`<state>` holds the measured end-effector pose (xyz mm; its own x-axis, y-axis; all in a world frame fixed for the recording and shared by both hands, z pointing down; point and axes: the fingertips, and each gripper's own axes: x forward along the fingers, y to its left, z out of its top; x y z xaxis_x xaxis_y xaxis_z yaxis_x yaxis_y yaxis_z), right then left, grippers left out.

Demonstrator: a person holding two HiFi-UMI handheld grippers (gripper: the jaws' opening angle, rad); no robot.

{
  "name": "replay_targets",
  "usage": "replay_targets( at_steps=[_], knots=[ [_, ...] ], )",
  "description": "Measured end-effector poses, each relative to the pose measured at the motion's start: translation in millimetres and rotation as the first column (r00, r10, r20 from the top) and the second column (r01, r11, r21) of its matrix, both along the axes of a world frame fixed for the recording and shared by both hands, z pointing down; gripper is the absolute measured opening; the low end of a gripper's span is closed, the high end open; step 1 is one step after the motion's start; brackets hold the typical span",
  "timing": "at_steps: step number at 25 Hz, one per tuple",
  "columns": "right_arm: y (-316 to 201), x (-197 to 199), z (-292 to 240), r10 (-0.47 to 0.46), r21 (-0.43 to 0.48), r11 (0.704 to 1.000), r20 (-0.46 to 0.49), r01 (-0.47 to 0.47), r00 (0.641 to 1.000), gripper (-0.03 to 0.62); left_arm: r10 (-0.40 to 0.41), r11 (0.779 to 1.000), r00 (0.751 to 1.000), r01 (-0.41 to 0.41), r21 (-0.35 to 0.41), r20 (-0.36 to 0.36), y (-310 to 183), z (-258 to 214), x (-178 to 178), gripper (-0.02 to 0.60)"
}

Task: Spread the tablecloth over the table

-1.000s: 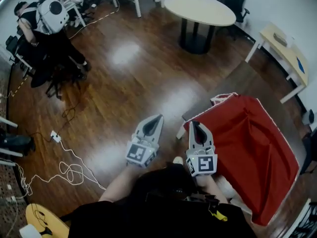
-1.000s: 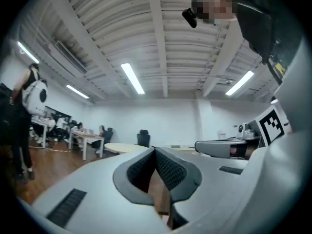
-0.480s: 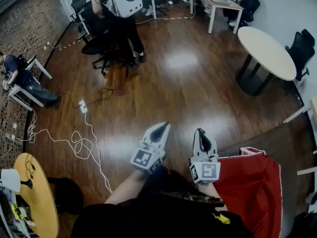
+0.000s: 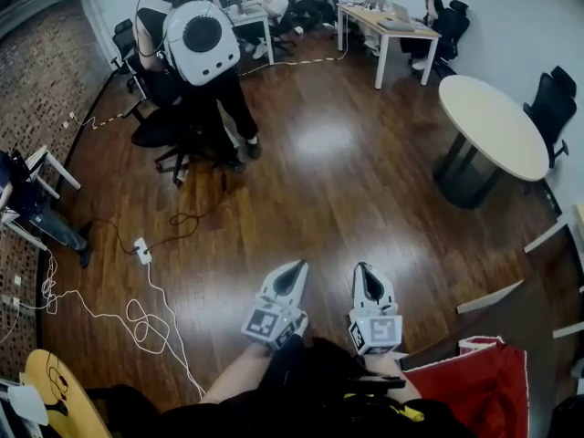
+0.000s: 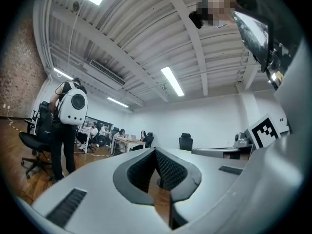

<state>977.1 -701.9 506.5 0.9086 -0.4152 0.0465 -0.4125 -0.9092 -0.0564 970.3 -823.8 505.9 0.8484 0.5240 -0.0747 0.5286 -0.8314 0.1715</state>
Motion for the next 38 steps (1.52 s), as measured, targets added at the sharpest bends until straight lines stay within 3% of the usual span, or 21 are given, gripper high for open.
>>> replay_targets(
  at_steps=[5, 9, 13, 16, 18, 22, 25, 30, 32, 34, 35, 36, 37, 38],
  knots=[
    [-33.3, 83.4, -22.5, 0.046, 0.022, 0.999, -0.045, -0.046, 0.998, 0.006, 0.12, 0.993, 0.993, -0.12, -0.009, -0.019, -17.6, -15.0, 106.3, -0.003],
    [1.3, 118.4, -17.6, 0.22, -0.007, 0.975, -0.023, -0.22, 0.975, 0.006, 0.28, 0.96, 0.959, -0.281, -0.009, -0.033, 20.0, -13.7, 163.0, -0.003],
    [63.4, 128.6, -9.3, 0.417, 0.008, 0.909, -0.007, -0.417, 0.909, 0.006, 0.454, 0.891, 0.891, -0.454, 0.004, -0.016, 82.5, -2.7, 200.7, -0.003],
    [121.5, 133.3, -3.2, 0.576, 0.071, 0.814, 0.026, -0.576, 0.817, 0.005, 0.576, 0.818, 0.818, -0.576, 0.005, -0.007, 131.1, -7.9, 226.0, -0.003],
    [158.4, 147.0, -0.2, 0.629, 0.13, 0.765, 0.057, -0.63, 0.775, 0.005, 0.635, 0.772, 0.772, -0.635, 0.012, -0.03, 166.5, -10.9, 242.2, -0.003],
    [216.4, 175.7, -24.4, 0.645, 0.138, 0.758, -0.016, -0.638, 0.764, 0.005, 0.709, 0.704, 0.703, -0.71, 0.002, -0.061, 245.3, -20.2, 262.2, -0.003],
    [269.9, 193.4, -54.0, 0.678, 0.152, 0.732, -0.071, -0.664, 0.732, 0.005, 0.756, 0.653, 0.648, -0.757, 0.026, -0.093, 304.7, -48.9, 276.6, -0.003],
    [360.1, 226.9, -76.4, 0.719, 0.153, 0.694, -0.12, -0.703, 0.684, 0.005, 0.793, 0.604, 0.592, -0.795, 0.059, -0.146, 396.4, -77.2, 311.1, -0.003],
    [386.5, 232.7, -79.2, 0.739, 0.147, 0.673, -0.136, -0.725, 0.659, 0.005, 0.815, 0.571, 0.556, -0.819, 0.063, -0.162, 430.1, -80.0, 321.0, -0.003],
    [408.1, 225.9, -80.8, 0.772, 0.131, 0.634, -0.149, -0.762, 0.617, 0.005, 0.846, 0.524, 0.511, -0.85, 0.057, -0.154, 465.2, -78.4, 326.2, -0.003],
    [419.6, 216.8, -79.2, 0.801, 0.123, 0.597, -0.146, -0.792, 0.581, 0.005, 0.866, 0.49, 0.479, -0.87, 0.052, -0.141, 484.2, -75.8, 325.2, -0.003],
    [432.6, 203.6, -75.9, 0.837, 0.119, 0.545, -0.136, -0.83, 0.53, 0.005, 0.892, 0.443, 0.434, -0.895, 0.05, -0.126, 505.0, -72.5, 320.3, -0.003],
    [446.6, 185.6, -71.5, 0.879, 0.118, 0.474, -0.122, -0.873, 0.461, 0.005, 0.922, 0.378, 0.371, -0.924, 0.053, -0.11, 527.9, -68.9, 310.1, -0.003],
    [461.3, 162.7, -66.4, 0.921, 0.119, 0.387, -0.107, -0.915, 0.375, 0.005, 0.952, 0.296, 0.29, -0.953, 0.057, -0.095, 552.4, -64.6, 293.9, -0.003]
  ],
)
